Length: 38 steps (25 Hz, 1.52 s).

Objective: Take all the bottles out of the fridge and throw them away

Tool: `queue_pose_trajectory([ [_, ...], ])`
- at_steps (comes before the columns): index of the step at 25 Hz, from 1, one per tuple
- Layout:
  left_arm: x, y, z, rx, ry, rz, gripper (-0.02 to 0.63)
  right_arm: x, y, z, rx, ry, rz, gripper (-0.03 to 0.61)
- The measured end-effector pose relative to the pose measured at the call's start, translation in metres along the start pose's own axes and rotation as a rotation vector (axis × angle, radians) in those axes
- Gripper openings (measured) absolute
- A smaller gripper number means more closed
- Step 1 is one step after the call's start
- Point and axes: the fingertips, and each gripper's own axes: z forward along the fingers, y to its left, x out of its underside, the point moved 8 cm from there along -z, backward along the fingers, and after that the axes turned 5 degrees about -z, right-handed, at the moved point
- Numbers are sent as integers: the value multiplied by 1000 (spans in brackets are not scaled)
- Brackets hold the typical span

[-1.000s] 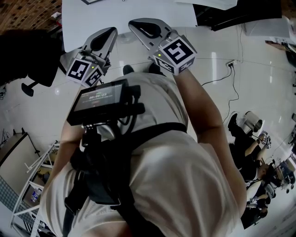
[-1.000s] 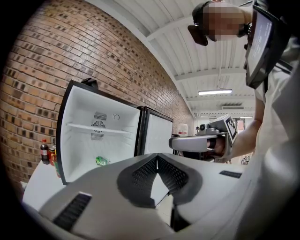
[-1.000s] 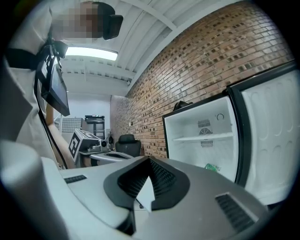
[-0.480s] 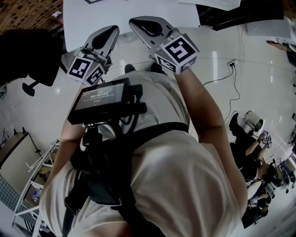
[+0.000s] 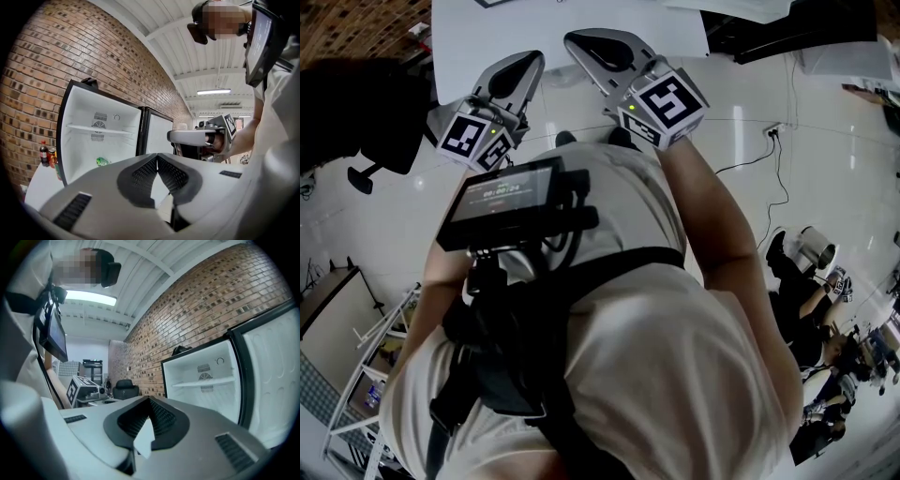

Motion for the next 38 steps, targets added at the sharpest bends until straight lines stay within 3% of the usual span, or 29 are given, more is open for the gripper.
queue_pose_trajectory([
  [38,-11,-15,4,43,43,17,9,4,2,-1,2,7,29,2],
])
